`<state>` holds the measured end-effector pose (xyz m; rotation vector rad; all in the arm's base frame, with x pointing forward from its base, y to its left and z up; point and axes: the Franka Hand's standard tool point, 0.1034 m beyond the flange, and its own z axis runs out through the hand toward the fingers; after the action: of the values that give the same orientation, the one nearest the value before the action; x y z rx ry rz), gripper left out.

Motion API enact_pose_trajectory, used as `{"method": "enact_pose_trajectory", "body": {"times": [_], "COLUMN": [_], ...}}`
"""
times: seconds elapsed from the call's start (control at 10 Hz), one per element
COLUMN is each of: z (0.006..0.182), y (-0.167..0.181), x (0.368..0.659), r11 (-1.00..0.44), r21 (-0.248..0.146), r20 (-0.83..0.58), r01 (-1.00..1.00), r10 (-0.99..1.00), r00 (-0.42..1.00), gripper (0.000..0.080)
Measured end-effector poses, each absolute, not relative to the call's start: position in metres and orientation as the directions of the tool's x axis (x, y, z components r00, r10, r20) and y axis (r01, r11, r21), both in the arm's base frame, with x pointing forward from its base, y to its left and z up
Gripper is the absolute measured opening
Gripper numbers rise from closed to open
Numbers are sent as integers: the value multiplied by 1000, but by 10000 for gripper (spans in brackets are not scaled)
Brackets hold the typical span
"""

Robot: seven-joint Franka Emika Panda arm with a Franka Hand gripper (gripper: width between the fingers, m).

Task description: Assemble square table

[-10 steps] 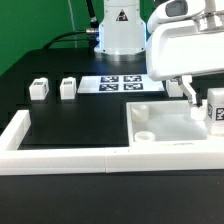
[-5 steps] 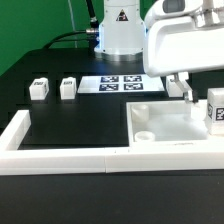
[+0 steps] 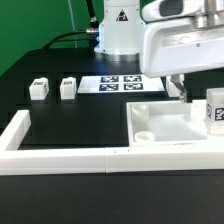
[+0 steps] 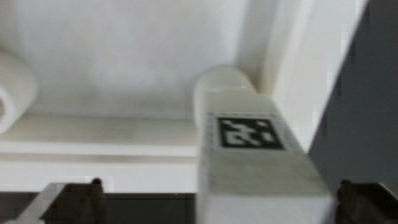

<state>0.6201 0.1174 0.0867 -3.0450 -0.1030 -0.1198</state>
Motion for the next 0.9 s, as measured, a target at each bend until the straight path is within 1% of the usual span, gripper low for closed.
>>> {"method": "enact_pose_trajectory", "body": {"times": [0.1, 0.2, 0.4, 0.7, 0.9], "z": [86, 85, 80, 80, 80], "y": [123, 126, 127, 127, 123], "x": [624, 630, 631, 631, 632], "r11": [-994, -994, -994, -994, -995], "r21": [-95, -97, -92, -92, -89], "r20": [14, 3, 35, 35, 33], "r01": [61, 60, 66, 65, 36], "r10": [60, 60, 63, 62, 33], "r00": [998, 998, 997, 997, 999], "gripper": [649, 649, 649, 634, 304]}}
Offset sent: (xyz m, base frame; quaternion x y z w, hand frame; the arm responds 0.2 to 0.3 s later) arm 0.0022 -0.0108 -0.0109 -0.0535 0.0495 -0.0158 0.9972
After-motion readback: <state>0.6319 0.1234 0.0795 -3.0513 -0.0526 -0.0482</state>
